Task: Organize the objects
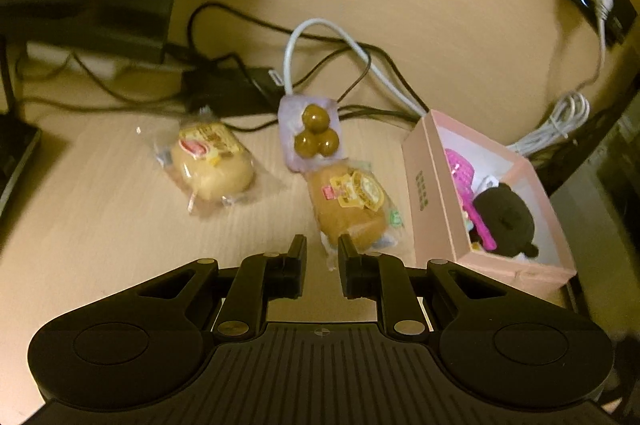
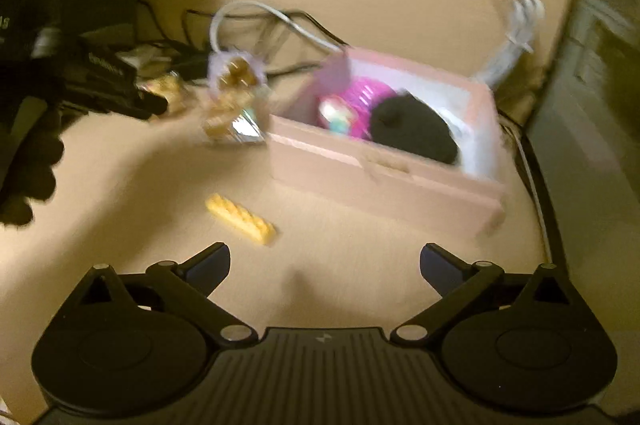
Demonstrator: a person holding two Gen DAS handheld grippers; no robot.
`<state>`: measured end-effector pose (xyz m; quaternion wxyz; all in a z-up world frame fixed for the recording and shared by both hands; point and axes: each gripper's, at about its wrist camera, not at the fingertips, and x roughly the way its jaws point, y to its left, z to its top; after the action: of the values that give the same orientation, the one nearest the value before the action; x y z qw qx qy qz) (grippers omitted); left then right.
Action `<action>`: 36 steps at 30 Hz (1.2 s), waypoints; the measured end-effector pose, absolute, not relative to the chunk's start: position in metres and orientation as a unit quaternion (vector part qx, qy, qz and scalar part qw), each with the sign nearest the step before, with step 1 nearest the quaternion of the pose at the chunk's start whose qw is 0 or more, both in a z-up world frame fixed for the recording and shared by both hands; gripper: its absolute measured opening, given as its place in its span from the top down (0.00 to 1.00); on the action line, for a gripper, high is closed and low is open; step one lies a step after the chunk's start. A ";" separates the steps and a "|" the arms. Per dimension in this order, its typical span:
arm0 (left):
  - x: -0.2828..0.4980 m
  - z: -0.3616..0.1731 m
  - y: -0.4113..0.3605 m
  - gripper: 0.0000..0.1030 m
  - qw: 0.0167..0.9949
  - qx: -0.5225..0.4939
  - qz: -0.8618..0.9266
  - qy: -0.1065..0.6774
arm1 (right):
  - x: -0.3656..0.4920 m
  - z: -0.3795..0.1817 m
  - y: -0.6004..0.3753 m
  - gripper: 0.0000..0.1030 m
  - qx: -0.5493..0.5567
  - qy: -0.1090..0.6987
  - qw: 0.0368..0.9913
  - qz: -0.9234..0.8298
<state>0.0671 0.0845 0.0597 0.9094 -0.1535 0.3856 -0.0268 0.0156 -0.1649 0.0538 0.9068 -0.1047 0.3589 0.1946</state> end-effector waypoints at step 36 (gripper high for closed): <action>-0.043 0.044 0.198 0.82 0.884 -0.173 0.061 0.430 | 0.139 0.019 0.030 0.45 -0.136 0.470 0.808 0.327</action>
<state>-0.0426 0.1980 0.0444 0.8839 -0.1735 0.4301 0.0607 0.1390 0.0298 0.0188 0.8083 -0.1361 0.4705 0.3268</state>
